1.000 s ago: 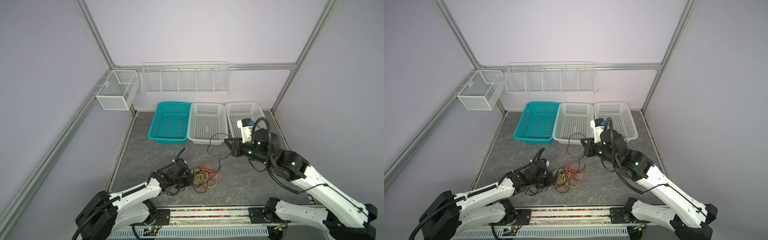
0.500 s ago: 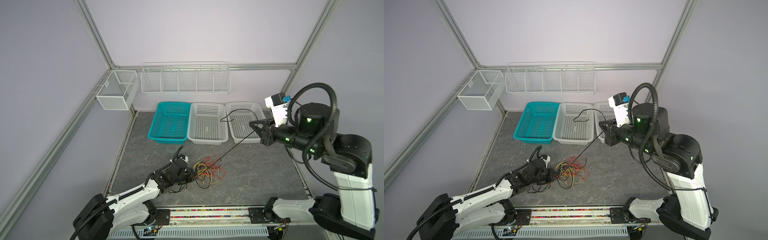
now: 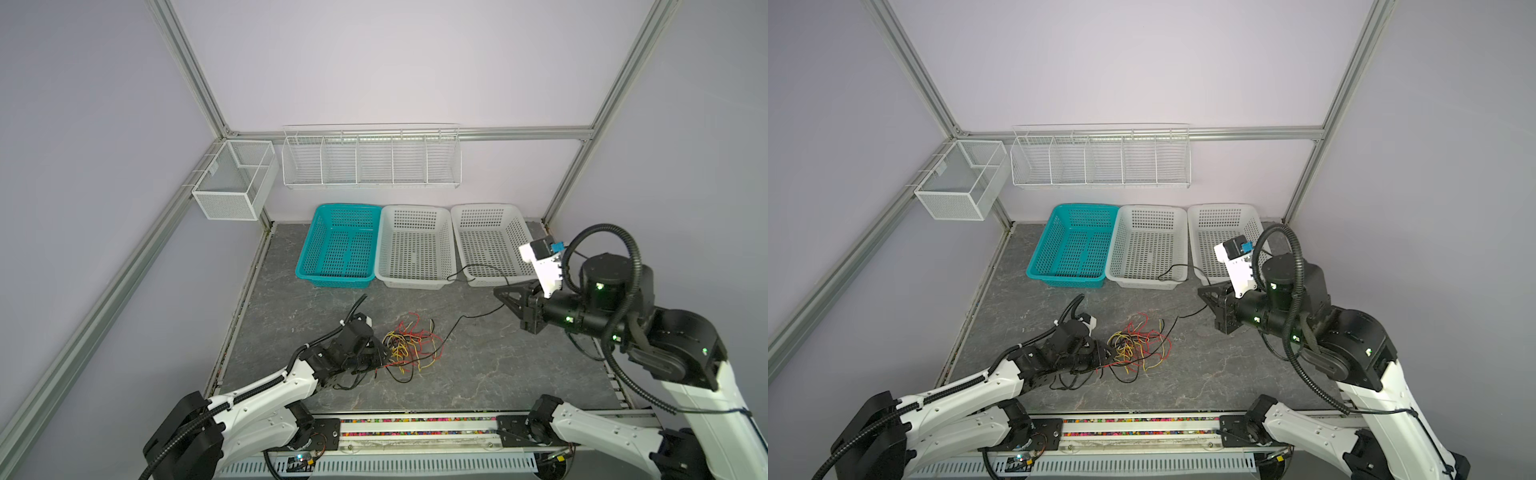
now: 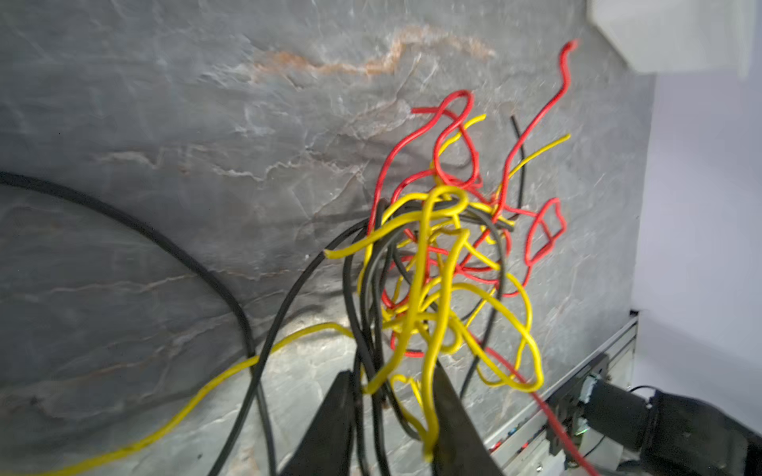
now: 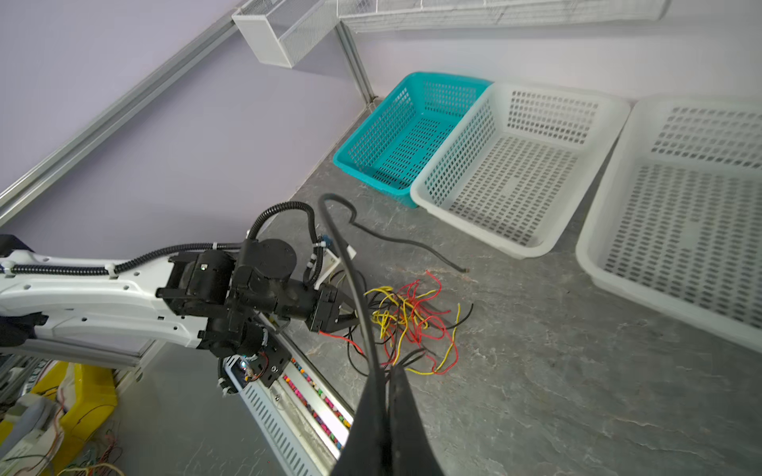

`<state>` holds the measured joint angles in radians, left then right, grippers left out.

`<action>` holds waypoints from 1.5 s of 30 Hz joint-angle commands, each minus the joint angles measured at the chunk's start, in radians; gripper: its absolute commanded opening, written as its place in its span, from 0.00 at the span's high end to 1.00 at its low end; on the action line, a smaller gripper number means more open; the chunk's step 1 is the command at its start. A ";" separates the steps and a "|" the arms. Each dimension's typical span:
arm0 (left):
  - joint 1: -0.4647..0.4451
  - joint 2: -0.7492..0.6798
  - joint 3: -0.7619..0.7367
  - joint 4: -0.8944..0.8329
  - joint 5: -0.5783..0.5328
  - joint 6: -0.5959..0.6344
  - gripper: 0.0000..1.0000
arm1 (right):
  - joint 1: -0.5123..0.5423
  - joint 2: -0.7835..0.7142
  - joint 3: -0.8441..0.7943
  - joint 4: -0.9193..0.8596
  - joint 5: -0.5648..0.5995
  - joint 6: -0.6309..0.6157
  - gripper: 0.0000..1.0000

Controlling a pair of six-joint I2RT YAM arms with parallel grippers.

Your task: Untangle the cables

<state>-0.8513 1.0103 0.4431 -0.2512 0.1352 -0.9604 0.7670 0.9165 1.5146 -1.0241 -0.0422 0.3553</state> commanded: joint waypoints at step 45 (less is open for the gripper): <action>0.004 -0.194 0.098 -0.238 -0.118 0.032 0.32 | 0.576 0.634 -0.706 0.878 0.315 0.123 0.42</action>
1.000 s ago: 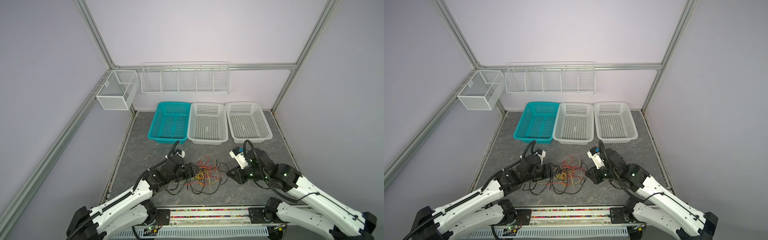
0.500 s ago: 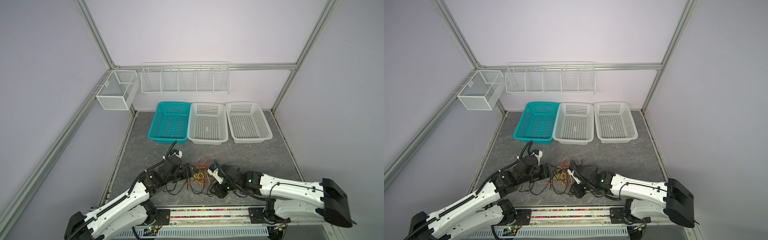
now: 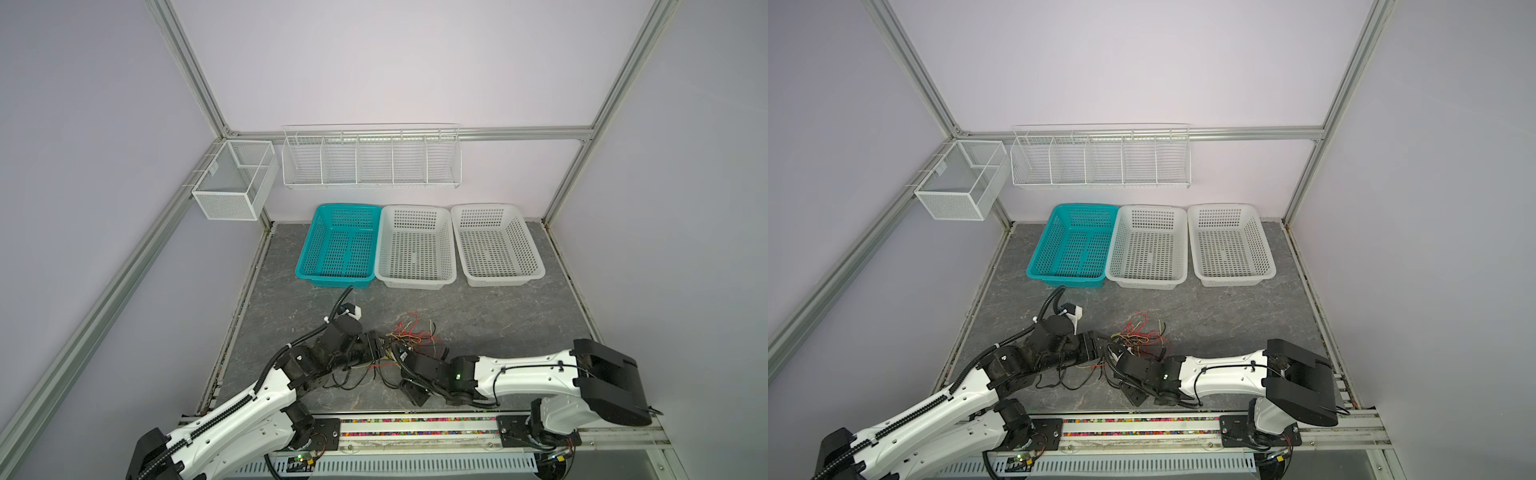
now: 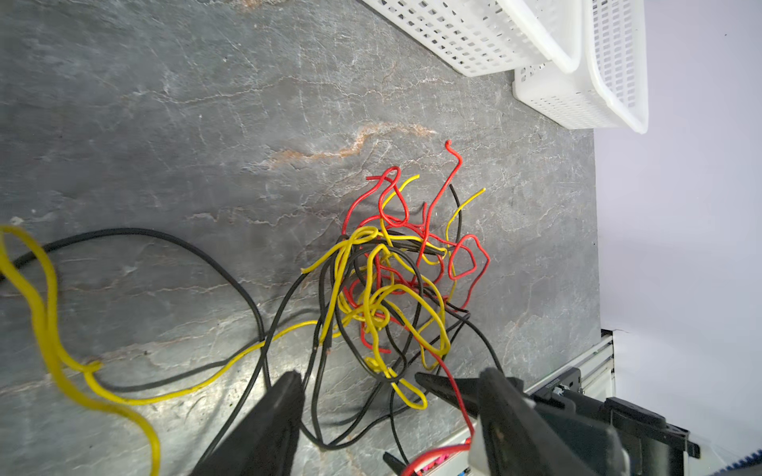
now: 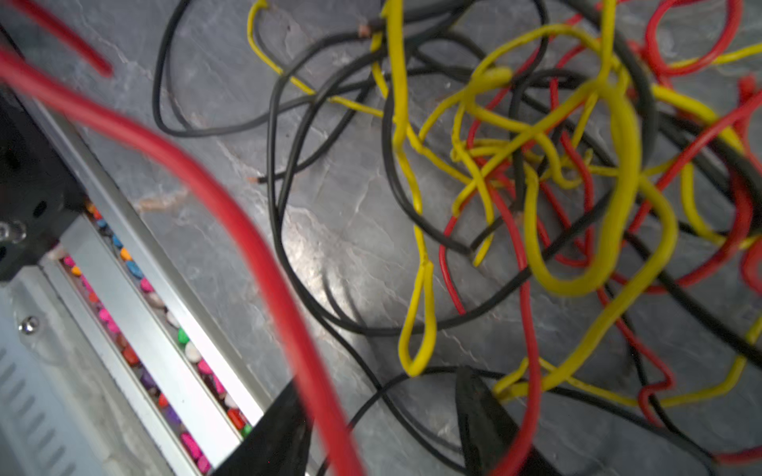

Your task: Untangle the cables

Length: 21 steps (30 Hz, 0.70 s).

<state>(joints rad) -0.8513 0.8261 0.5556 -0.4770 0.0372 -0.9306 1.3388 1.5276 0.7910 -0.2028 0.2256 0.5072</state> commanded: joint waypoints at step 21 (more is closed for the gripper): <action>0.006 -0.018 -0.021 -0.023 -0.028 0.005 0.32 | 0.020 0.157 0.023 0.227 -0.138 -0.026 0.75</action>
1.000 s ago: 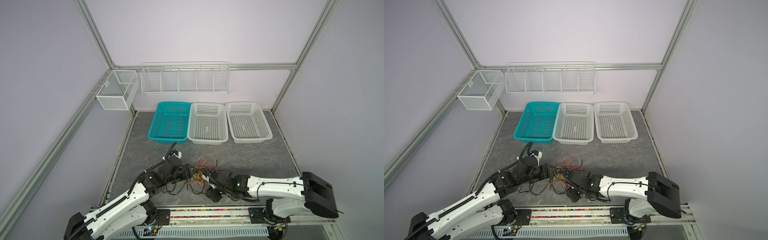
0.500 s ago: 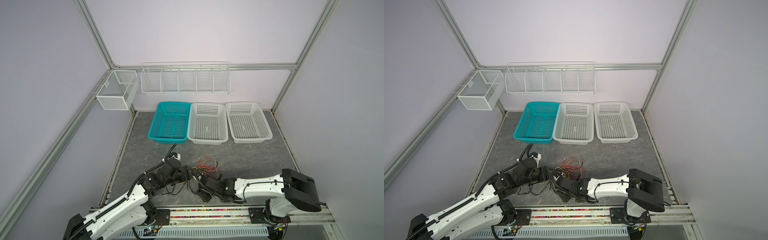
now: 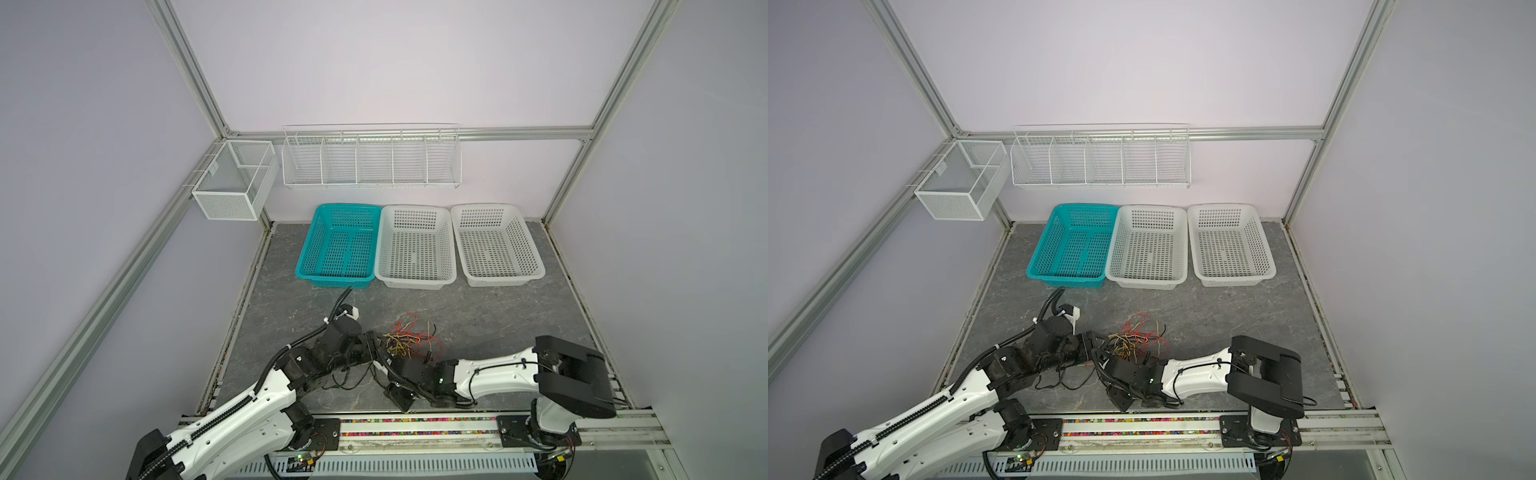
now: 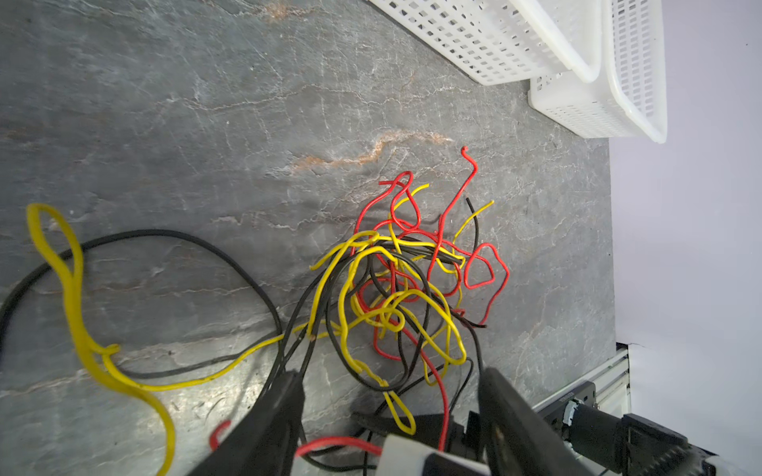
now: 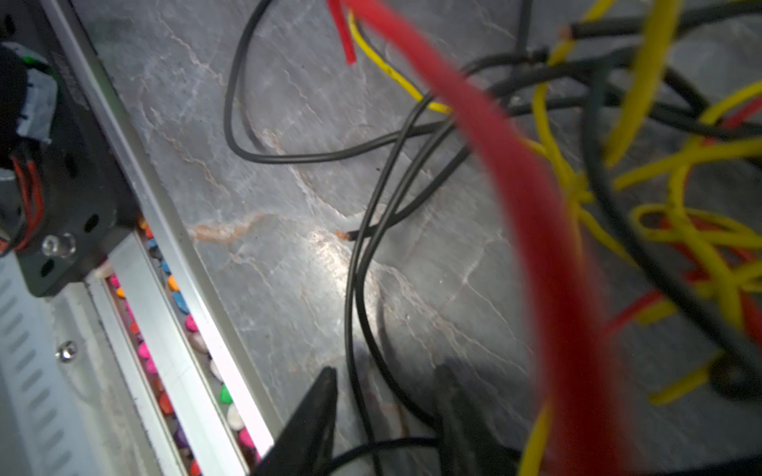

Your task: Untangle the cables

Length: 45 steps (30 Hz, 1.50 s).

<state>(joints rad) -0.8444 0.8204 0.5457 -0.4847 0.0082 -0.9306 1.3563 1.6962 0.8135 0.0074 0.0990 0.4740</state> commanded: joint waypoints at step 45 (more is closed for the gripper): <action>-0.016 0.189 0.017 0.346 0.139 0.002 0.26 | -0.464 -0.642 0.628 -0.629 -0.122 -0.252 0.93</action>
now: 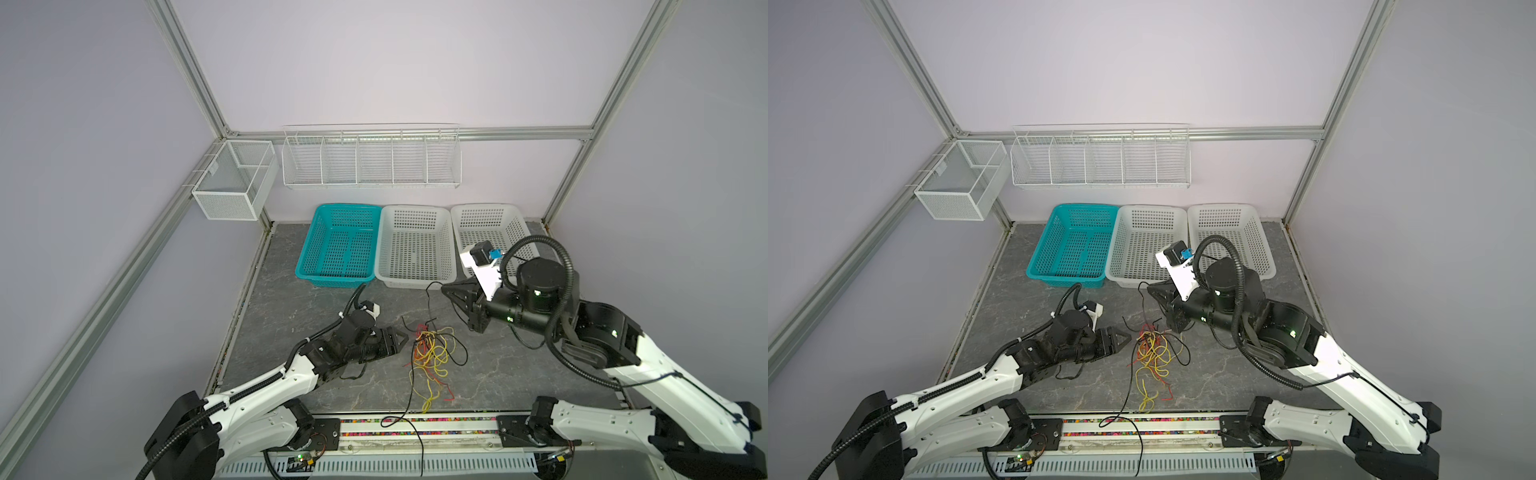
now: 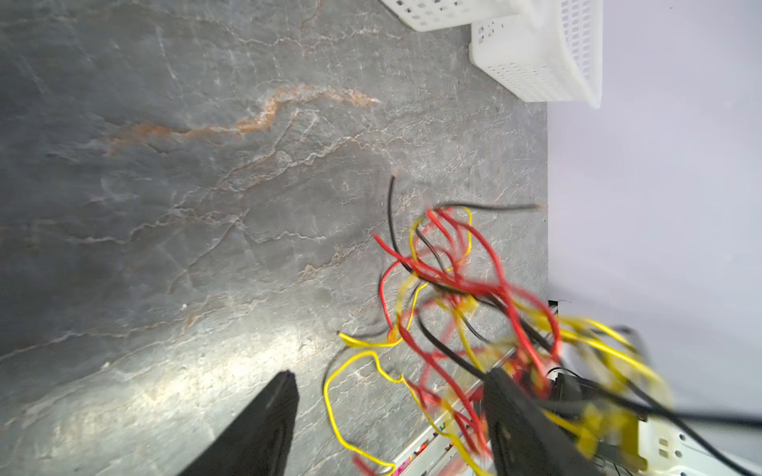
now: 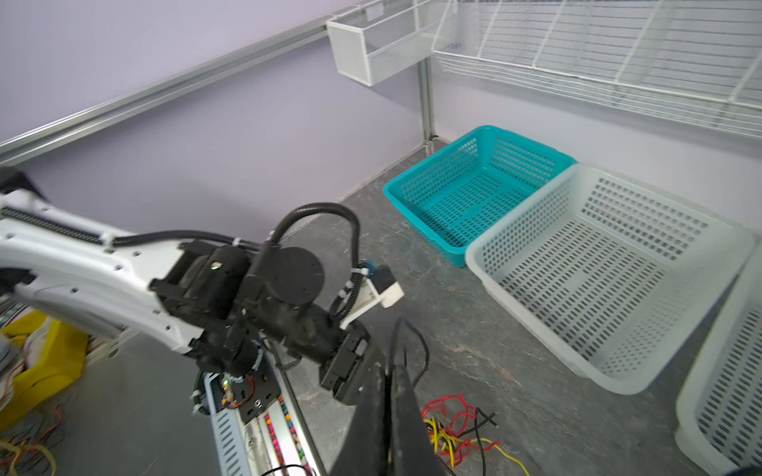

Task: Untangle the cables
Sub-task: 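Lift the black wire and carry it into the farthest white basket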

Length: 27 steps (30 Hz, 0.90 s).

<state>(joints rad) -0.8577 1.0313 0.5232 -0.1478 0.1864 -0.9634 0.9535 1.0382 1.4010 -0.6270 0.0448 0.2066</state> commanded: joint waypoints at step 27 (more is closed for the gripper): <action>-0.010 0.203 0.108 0.203 0.102 0.084 0.20 | -0.307 0.391 0.867 -0.378 -0.060 -0.025 0.93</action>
<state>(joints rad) -0.8619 1.2251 0.6090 0.0273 0.2707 -0.8852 0.6865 1.4273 2.2505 -0.9413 -0.0540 0.2089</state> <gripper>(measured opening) 0.802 0.069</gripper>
